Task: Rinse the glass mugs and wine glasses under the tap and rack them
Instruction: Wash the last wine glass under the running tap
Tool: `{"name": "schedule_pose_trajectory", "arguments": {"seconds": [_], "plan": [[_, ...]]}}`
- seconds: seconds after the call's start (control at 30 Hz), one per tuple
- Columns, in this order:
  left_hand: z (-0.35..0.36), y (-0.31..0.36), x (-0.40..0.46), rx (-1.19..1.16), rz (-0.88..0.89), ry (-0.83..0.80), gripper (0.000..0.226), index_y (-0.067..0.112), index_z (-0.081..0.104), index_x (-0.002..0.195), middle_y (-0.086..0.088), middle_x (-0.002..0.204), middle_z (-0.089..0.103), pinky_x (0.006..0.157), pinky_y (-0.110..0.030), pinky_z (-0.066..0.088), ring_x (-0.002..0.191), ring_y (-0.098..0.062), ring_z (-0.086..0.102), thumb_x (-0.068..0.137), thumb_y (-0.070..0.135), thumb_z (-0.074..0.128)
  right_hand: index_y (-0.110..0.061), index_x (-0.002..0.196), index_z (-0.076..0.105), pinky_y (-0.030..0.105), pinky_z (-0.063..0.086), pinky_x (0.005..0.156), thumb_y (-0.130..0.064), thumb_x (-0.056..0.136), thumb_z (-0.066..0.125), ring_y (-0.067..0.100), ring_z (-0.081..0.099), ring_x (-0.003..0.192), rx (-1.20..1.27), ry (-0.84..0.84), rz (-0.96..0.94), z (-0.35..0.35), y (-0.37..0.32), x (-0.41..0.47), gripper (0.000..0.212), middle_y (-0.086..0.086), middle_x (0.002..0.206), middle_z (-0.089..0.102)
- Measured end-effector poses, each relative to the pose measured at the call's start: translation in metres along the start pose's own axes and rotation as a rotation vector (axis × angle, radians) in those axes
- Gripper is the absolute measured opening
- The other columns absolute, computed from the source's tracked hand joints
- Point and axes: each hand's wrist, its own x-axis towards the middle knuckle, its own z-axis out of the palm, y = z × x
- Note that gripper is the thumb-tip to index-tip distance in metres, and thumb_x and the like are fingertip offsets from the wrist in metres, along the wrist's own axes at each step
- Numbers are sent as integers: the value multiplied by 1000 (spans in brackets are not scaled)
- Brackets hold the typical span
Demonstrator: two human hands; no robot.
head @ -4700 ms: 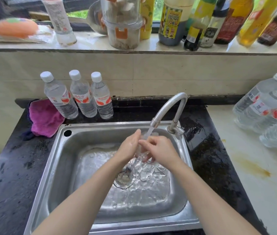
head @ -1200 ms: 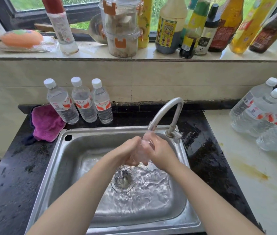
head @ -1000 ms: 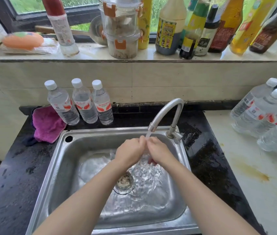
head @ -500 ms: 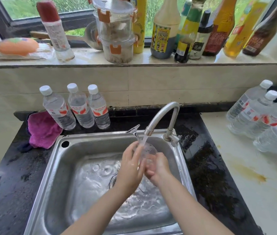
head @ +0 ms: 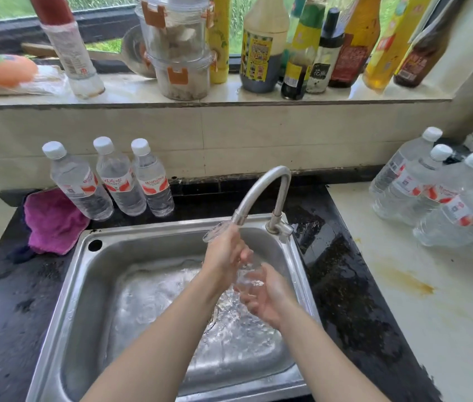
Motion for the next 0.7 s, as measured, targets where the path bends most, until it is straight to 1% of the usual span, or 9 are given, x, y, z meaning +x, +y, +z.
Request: {"name": "schedule_pose_trajectory", "arguments": {"seconds": [0.1,0.17,0.23,0.33,0.43,0.5,0.57,0.63,0.7], "plan": [[10,0,3,-162,-13,212,33,11,49,71,4,34,28,43,-24,32,32,-11,31,100,27,42,-31,102,48,26,46,50,-39,101,34,16,61,70,-276,188,-572,7,23,-4,17,4,103,58],[11,-3,5,-49,15,264,41,8,51,65,1,33,39,53,-29,40,41,-17,44,99,29,41,-35,100,49,24,42,49,-40,100,35,12,55,62,-352,219,-695,7,31,2,15,4,99,60],[7,-6,0,157,89,175,53,11,48,49,-4,40,56,64,-32,46,53,-22,56,98,28,38,-18,100,55,20,30,38,-41,101,32,11,44,44,-199,180,-421,3,17,7,33,9,82,63],[-1,-10,-7,266,100,-14,63,11,45,41,-12,54,65,70,-35,50,62,-26,63,100,31,33,-5,107,56,15,18,28,-50,96,41,6,30,32,-20,-118,148,-5,-6,1,48,11,68,62],[-4,-6,-3,184,47,45,66,9,45,44,-12,49,61,64,-35,50,54,-26,61,101,41,31,-9,109,57,18,32,32,-45,97,44,12,50,40,-33,-128,21,3,-2,-6,41,12,86,63],[0,-6,0,128,9,194,59,5,54,53,-10,53,64,55,-30,48,55,-27,60,99,36,33,-17,108,54,25,47,47,-36,101,39,14,64,58,-168,51,-418,13,10,-7,25,2,94,63],[5,-7,-2,117,21,280,48,2,60,61,-9,56,65,48,-25,44,55,-26,59,94,25,35,-25,101,51,27,48,54,-33,101,38,12,61,66,-315,177,-722,18,19,-2,15,-5,89,60],[4,-8,-5,117,78,225,44,1,59,62,-8,55,65,51,-26,47,53,-23,60,94,22,38,-22,97,54,22,37,42,-34,102,33,10,50,52,-255,148,-567,15,10,6,24,-1,86,59],[-2,-6,-4,95,105,92,50,5,52,52,-7,47,59,55,-29,49,48,-19,59,97,24,40,-12,95,55,18,24,31,-36,101,32,8,37,38,-37,-59,-126,9,-6,5,34,6,80,60]]}}
